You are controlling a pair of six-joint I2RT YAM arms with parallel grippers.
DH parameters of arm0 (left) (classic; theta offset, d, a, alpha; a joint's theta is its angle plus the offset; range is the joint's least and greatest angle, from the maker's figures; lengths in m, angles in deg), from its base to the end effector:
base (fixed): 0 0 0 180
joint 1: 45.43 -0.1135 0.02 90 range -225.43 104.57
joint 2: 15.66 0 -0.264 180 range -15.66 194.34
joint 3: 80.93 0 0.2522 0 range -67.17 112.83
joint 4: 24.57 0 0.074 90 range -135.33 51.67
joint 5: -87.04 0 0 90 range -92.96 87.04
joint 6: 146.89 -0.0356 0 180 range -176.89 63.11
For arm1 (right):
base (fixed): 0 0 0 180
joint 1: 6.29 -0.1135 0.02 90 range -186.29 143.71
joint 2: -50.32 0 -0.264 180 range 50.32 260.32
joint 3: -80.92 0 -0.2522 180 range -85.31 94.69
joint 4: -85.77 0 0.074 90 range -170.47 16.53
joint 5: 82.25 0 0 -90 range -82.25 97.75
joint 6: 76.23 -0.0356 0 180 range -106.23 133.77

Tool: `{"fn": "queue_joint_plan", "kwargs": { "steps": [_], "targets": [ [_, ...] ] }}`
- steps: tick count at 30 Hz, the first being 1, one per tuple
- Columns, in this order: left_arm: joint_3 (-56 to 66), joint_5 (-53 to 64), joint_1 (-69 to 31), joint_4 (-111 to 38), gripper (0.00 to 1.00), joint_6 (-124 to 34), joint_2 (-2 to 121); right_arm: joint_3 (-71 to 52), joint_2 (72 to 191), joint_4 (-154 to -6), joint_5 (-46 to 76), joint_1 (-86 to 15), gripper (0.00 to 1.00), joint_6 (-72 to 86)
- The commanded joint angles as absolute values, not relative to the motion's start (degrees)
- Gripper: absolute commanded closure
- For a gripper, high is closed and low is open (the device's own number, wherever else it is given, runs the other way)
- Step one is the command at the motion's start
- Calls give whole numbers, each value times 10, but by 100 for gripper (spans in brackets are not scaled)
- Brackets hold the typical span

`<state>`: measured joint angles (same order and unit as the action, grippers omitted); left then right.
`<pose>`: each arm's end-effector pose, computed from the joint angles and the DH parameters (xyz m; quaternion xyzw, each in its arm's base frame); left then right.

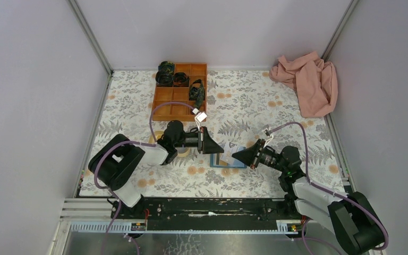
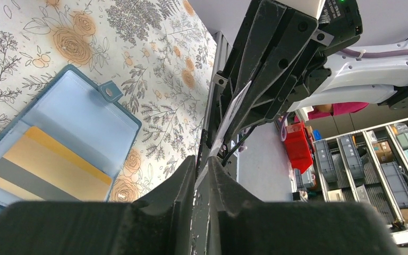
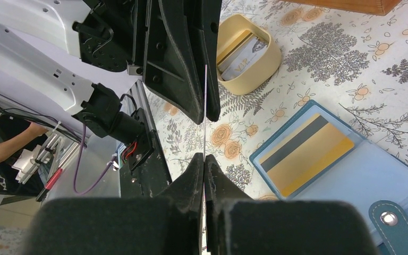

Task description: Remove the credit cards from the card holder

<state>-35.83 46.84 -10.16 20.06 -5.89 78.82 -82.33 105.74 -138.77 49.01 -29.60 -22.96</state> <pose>0.2304 -0.1963 0.1772 0.1911 0.7001 -0.6460 0.2364 0.1444 0.0878 0.1836 -0.1865 0.6533 0.5520 0.4835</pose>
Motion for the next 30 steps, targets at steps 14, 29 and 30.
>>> {"fn": "queue_joint_plan", "kwargs": {
  "steps": [14,29,30],
  "targets": [
    [-357,497,-74,237,100,-72,781,-813,1069,-1428,512,-297,100,-233],
    [-280,193,-81,-249,100,-246,654,-806,956,-1196,316,-298,35,-155],
    [-271,153,-83,-288,100,-248,638,-804,953,-1184,307,-297,35,-150]
  ]
}}
